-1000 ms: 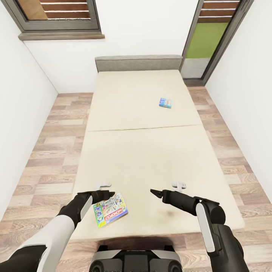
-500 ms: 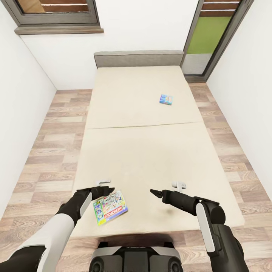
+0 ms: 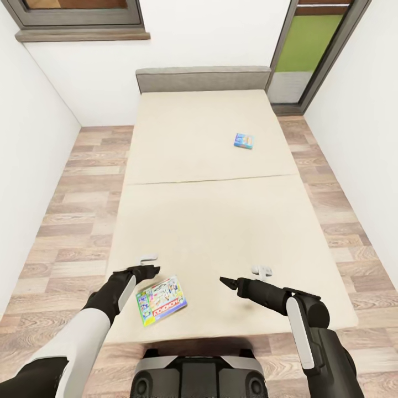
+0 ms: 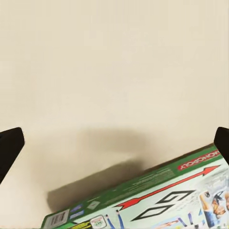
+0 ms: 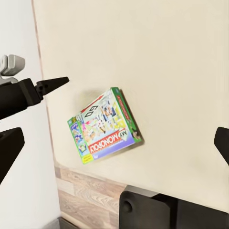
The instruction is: Put all the toys in the child's room - the three board games (two on the bed and one on the table), the two jigsaw puzzles on the table, and the tennis ball on the table - inside the toy box on the table in the child's room.
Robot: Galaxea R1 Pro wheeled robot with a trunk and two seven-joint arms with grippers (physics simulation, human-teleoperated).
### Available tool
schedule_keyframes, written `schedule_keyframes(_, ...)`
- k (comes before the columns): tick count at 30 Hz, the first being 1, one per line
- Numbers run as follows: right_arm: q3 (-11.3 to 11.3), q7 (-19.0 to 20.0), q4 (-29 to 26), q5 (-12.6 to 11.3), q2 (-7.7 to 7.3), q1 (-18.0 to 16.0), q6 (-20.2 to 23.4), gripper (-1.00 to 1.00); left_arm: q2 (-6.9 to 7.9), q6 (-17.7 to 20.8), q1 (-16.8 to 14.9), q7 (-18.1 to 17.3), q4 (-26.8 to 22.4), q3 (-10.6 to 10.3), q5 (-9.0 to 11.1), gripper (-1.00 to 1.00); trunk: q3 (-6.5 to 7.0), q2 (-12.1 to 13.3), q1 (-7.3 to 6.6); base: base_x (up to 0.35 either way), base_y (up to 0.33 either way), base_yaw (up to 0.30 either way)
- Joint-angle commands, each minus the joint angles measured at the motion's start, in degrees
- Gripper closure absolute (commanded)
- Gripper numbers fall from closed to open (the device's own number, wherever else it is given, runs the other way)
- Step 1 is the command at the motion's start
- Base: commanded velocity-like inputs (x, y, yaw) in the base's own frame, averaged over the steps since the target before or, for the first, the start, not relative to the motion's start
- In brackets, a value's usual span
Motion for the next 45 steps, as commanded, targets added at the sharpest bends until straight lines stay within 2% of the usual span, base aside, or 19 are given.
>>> schedule_keyframes(1,-0.13,0.14,-0.03,-0.14,0.07,-0.04,0.37,-1.00,-0.11,0.39,-0.02,0.11,-0.15,0.42,0.21,-1.00,-0.17,-0.09,0.03,0.000,0.000,0.000)
schedule_keyframes(6,-0.15,0.12,0.00,-0.11,0.07,-0.04,0.30,-1.00,-0.72,0.36,-0.05,1.35,-0.30,0.37,0.94,-1.00,-0.63,-0.09,0.03,0.000,0.000,0.000)
schedule_keyframes(17,-0.11,0.18,0.01,-0.18,0.02,-0.04,0.28,-1.00,-2.34,-0.22,-0.05,1.64,-0.25,0.31,1.26,-1.00,-1.66,-0.09,0.03,0.000,0.000,0.000)
schedule_keyframes(45,-0.10,0.21,0.01,-0.20,0.02,-0.04,0.28,-1.00,-2.39,-0.06,-0.10,1.23,-1.17,0.33,1.30,-1.00,-4.28,-0.09,0.03,0.000,0.000,0.000)
